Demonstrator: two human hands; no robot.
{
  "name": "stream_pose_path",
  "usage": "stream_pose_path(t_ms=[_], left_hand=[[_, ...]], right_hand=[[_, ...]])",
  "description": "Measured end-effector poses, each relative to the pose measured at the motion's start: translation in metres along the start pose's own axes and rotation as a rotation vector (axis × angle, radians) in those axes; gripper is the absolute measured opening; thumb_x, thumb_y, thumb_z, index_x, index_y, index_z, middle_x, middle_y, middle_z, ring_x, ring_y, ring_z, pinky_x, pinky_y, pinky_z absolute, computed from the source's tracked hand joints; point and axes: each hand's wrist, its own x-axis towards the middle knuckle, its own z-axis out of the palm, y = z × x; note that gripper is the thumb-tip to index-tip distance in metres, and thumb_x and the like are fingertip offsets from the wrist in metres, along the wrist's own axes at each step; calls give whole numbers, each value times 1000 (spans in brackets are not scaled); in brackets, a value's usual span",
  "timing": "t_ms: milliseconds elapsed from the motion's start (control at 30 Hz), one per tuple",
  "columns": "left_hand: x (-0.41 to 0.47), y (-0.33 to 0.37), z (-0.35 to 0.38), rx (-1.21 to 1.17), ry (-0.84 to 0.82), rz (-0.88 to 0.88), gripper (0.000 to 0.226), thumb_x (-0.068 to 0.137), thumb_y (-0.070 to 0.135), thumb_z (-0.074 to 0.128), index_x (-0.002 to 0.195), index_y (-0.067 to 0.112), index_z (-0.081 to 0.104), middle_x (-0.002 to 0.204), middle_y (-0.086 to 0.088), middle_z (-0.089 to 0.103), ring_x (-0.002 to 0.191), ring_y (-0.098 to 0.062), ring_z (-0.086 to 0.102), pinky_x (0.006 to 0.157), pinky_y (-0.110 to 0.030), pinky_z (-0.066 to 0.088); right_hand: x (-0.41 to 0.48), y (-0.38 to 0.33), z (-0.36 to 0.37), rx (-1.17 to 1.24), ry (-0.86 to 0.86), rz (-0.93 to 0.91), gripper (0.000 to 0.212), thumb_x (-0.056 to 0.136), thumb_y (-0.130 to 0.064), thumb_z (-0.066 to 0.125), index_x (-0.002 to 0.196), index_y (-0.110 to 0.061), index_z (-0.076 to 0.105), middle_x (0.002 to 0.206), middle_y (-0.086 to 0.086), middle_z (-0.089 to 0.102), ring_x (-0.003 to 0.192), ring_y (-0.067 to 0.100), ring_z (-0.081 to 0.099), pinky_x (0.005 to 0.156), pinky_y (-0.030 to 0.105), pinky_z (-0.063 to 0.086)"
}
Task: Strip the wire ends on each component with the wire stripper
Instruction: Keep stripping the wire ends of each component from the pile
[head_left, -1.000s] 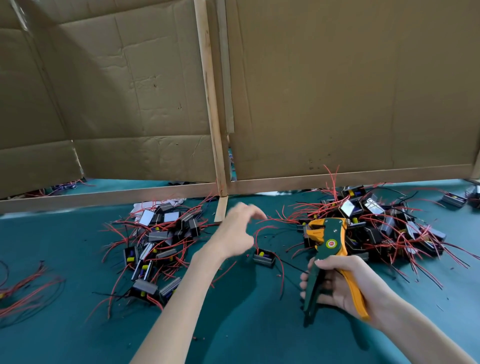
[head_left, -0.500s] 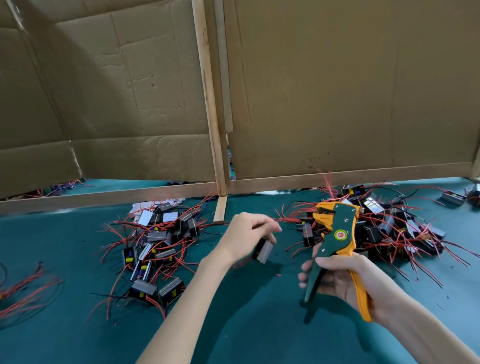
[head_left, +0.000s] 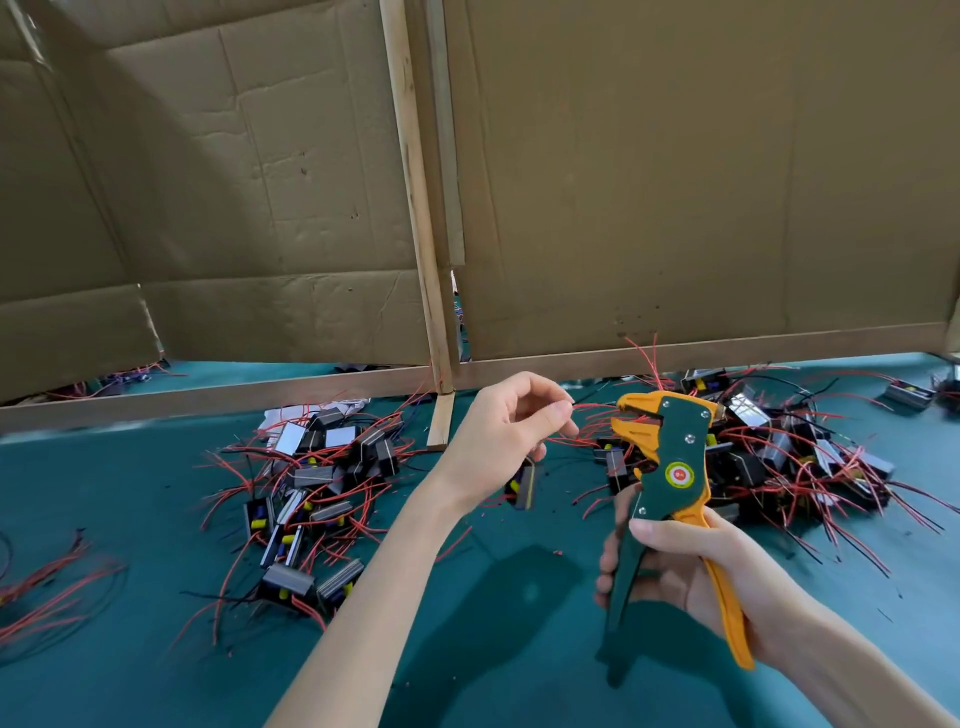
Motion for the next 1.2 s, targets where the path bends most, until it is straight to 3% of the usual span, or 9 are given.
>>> stream_pose_path(t_ms=[133, 300, 400, 500, 767, 1200], left_hand=[[-2, 7, 1, 24, -27, -7, 7, 92, 12, 62, 90, 18, 62, 75, 8, 70, 74, 0, 62, 56, -12, 42], [-3, 11, 0, 15, -24, -12, 13, 85, 7, 70, 80, 17, 63, 75, 4, 71, 75, -6, 67, 62, -8, 43], [-2, 10, -2, 58, -42, -4, 17, 82, 8, 74, 75, 20, 64, 70, 9, 70, 67, -2, 62, 65, -11, 44], [-2, 10, -6, 89, -50, -11, 24, 80, 12, 76, 68, 30, 66, 70, 11, 67, 66, -10, 53, 63, -16, 43], [-5, 17, -12, 82, -97, -50, 17, 82, 10, 74, 75, 26, 73, 66, 14, 66, 56, 2, 46, 49, -5, 32], [-8, 21, -14, 108, -142, -84, 9, 85, 12, 71, 80, 18, 75, 71, 9, 70, 63, 4, 56, 56, -4, 38]], right_hand=[[-2, 0, 1, 6, -54, 1, 27, 62, -10, 78, 87, -4, 70, 79, 33, 60, 70, 45, 63, 65, 52, 55], [-2, -1, 1, 20, -89, -15, 28, 60, -11, 77, 86, -4, 69, 79, 33, 60, 70, 45, 63, 67, 53, 55], [-2, -2, 0, 11, -106, -26, 27, 63, -11, 76, 88, -5, 68, 81, 33, 59, 72, 45, 62, 69, 55, 54], [-2, -2, -2, -8, -121, -24, 27, 64, -11, 76, 89, -5, 67, 83, 34, 59, 75, 47, 62, 71, 55, 54], [-1, 1, -6, -46, -227, 5, 31, 68, -10, 83, 92, -4, 64, 91, 36, 60, 84, 48, 62, 76, 58, 51], [-3, 0, -7, -88, -264, 44, 35, 66, -11, 85, 91, -2, 63, 88, 38, 60, 79, 47, 63, 75, 56, 52]])
